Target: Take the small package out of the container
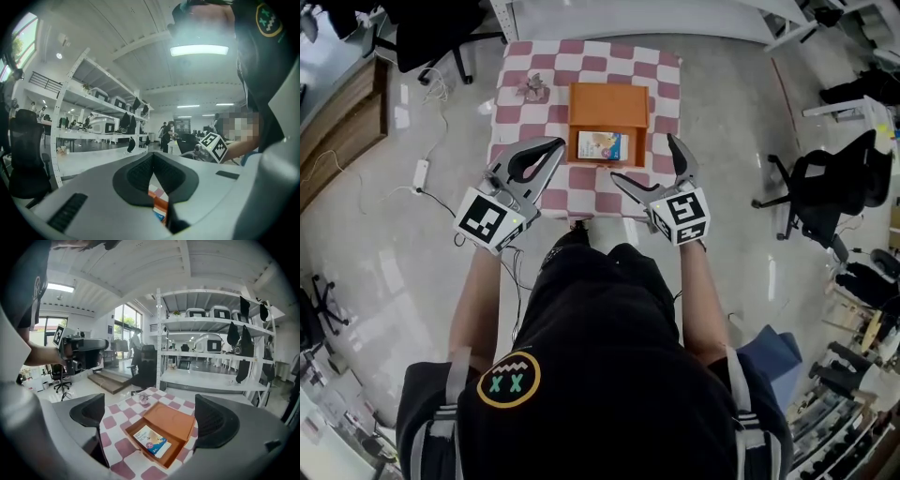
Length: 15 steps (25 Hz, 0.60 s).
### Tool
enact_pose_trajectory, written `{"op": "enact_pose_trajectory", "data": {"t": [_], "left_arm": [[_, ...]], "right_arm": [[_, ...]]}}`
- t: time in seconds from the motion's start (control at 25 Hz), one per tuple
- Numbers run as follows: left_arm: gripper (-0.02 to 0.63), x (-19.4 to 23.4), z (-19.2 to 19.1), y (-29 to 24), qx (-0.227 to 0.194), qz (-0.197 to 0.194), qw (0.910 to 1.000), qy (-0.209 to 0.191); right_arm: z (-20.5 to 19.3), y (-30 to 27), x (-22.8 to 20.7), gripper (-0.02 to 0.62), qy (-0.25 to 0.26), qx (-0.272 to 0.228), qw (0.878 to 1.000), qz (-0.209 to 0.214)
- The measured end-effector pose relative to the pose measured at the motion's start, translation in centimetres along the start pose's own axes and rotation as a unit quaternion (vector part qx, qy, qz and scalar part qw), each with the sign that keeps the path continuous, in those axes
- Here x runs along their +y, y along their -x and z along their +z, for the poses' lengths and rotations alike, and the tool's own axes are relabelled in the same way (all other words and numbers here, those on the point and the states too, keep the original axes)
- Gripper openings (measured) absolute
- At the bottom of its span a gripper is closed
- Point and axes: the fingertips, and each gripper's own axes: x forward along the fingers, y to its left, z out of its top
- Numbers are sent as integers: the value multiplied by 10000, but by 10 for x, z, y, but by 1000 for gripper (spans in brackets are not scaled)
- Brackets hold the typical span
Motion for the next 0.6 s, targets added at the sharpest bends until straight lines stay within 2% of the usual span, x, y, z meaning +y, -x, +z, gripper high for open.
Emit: {"op": "enact_pose_trajectory", "data": {"t": [0.4,0.6], "left_arm": [[17,20,-5,-12,11,-84,9999,85],[17,24,-6,-15,66,10,10000,63]], "right_arm": [[-31,-40,-25,597,-283,405,9987,-146],[-52,-61,-38,595,-549,523,9970,-123]]}}
